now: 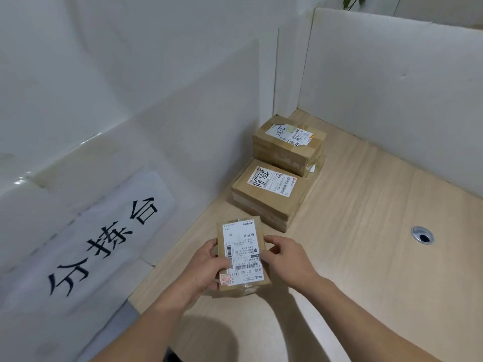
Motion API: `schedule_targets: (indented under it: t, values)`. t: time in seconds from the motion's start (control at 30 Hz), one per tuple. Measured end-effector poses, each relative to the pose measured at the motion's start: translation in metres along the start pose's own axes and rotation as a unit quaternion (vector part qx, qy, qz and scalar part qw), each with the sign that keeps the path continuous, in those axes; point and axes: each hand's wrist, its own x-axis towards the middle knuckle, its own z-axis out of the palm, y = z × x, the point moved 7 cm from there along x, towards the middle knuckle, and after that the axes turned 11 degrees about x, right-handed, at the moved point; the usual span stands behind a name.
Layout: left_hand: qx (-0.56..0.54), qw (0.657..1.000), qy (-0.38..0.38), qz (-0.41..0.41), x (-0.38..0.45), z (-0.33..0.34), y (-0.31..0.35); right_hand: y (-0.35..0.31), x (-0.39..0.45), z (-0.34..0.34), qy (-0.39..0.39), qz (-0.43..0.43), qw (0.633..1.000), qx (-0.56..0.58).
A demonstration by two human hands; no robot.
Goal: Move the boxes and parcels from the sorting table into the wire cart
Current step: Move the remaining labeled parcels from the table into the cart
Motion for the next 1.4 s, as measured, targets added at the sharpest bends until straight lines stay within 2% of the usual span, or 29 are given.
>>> schedule_targets:
  t: [0.23, 0.3, 0.4, 0.47, 0.53, 0.6, 0.67, 0.8, 0.9, 1.07, 1.2, 1.4]
  values:
    - [0.032, 0.999, -0.002, -0.039, 0.011, 0.013, -0.024, 0.027, -0.004, 0.016, -0.04, 0.025, 0.998, -0.039]
    - [0.059, 0.997, 0.021, -0.034, 0.019, 0.007, -0.016, 0.027, 0.001, 0.012, -0.03, 0.025, 0.998, -0.04]
    - [0.142, 0.982, 0.124, -0.002, 0.027, -0.015, 0.014, 0.015, 0.009, -0.013, 0.056, 0.011, 0.998, -0.034]
    - [0.149, 0.971, 0.186, 0.032, 0.031, -0.028, 0.042, -0.006, 0.015, -0.039, 0.139, -0.034, 0.989, -0.031]
    - [0.128, 0.967, 0.209, 0.067, 0.041, -0.033, 0.073, -0.027, 0.028, -0.063, 0.187, -0.073, 0.979, -0.032]
    - [0.095, 0.97, 0.2, 0.1, 0.056, -0.032, 0.105, -0.046, 0.048, -0.087, 0.218, -0.091, 0.97, -0.053]
    - [0.113, 0.968, 0.184, 0.131, 0.072, -0.026, 0.137, -0.065, 0.072, -0.111, 0.24, -0.094, 0.962, -0.092]
    - [0.094, 0.973, 0.155, 0.142, 0.104, -0.012, 0.176, -0.093, 0.121, -0.145, 0.248, -0.064, 0.95, -0.176]
    - [0.084, 0.983, 0.11, 0.124, 0.127, 0.0, 0.193, -0.104, 0.151, -0.159, 0.242, -0.035, 0.947, -0.209]
    - [0.013, 0.993, 0.036, 0.11, 0.152, 0.015, 0.218, -0.108, 0.191, -0.182, 0.233, 0.002, 0.957, -0.173]
    - [0.008, 0.996, -0.009, 0.092, 0.164, 0.027, 0.225, -0.107, 0.21, -0.191, 0.216, 0.01, 0.961, -0.171]
    - [0.004, 0.996, -0.031, 0.089, 0.17, 0.035, 0.229, -0.098, 0.218, -0.189, 0.151, 0.009, 0.962, -0.23]
